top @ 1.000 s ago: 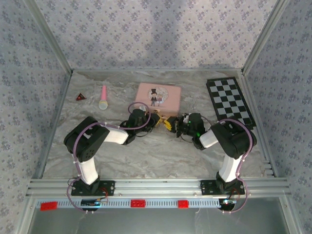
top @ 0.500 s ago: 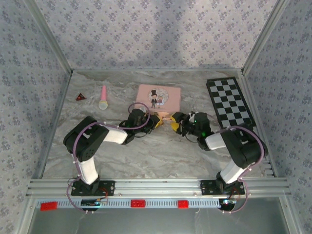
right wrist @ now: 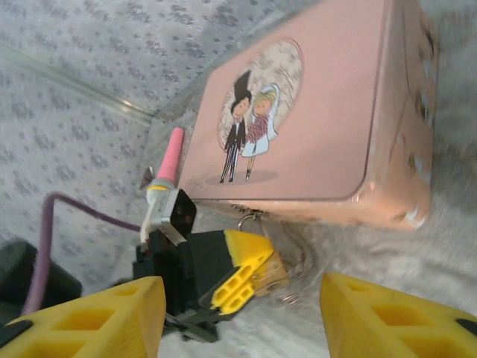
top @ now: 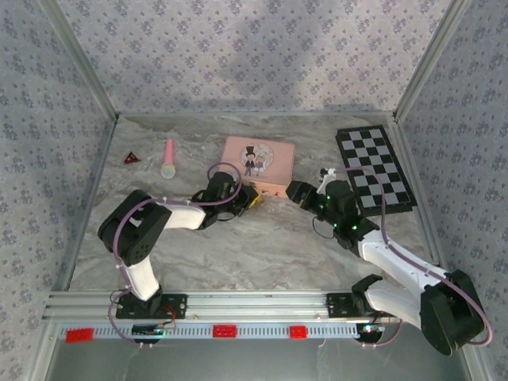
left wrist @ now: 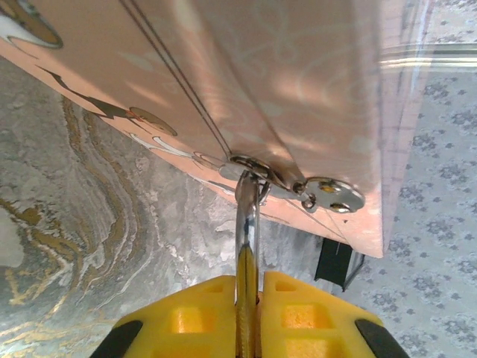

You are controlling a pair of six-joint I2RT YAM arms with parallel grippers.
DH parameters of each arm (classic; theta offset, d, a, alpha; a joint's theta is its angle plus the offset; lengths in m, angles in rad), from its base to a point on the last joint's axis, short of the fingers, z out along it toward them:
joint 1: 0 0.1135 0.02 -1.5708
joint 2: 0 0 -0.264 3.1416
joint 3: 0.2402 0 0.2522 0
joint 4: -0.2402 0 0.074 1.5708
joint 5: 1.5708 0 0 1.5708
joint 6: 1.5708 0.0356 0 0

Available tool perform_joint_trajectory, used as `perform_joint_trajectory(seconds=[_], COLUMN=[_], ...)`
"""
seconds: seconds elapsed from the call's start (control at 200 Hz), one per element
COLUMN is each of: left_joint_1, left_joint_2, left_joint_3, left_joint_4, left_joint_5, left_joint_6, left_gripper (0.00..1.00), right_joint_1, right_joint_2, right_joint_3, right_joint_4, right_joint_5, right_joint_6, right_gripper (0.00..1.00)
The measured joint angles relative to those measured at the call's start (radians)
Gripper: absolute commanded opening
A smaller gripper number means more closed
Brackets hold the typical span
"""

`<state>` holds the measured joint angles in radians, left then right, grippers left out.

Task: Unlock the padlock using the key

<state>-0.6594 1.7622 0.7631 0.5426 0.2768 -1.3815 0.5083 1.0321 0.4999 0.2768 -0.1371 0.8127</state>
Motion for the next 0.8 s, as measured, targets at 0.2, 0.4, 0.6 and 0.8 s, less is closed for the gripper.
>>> perform_joint_trajectory(seconds=[0.2, 0.4, 0.6, 0.8], left_joint_1=[0.005, 0.005, 0.005, 0.004], left_joint_2=[-0.027, -0.087, -0.116, -0.119], left_joint_3=[0.008, 0.012, 0.012, 0.022], left_joint_4=[-0.08, -0.205, -0.269, -0.294], left_joint_5=[-0.002, -0.038, -0.061, -0.064], left_joint_6=[0.032, 0.074, 0.093, 0.101], left_gripper=[0.0, 0.0, 0.0, 0.0], right_joint_1=[0.04, 0.22, 0.322, 0.367], right_joint_2=[0.021, 0.015, 0.071, 0.264], right_joint_3=[-0.024, -0.114, -0.159, -0.157], right_joint_4=[0.016, 0.122, 0.269, 0.408], right_joint_5=[0.005, 0.079, 0.181, 0.273], right_joint_6=[-0.363, -0.734, -0.991, -1.089], right_gripper=[0.59, 0.59, 0.54, 0.51])
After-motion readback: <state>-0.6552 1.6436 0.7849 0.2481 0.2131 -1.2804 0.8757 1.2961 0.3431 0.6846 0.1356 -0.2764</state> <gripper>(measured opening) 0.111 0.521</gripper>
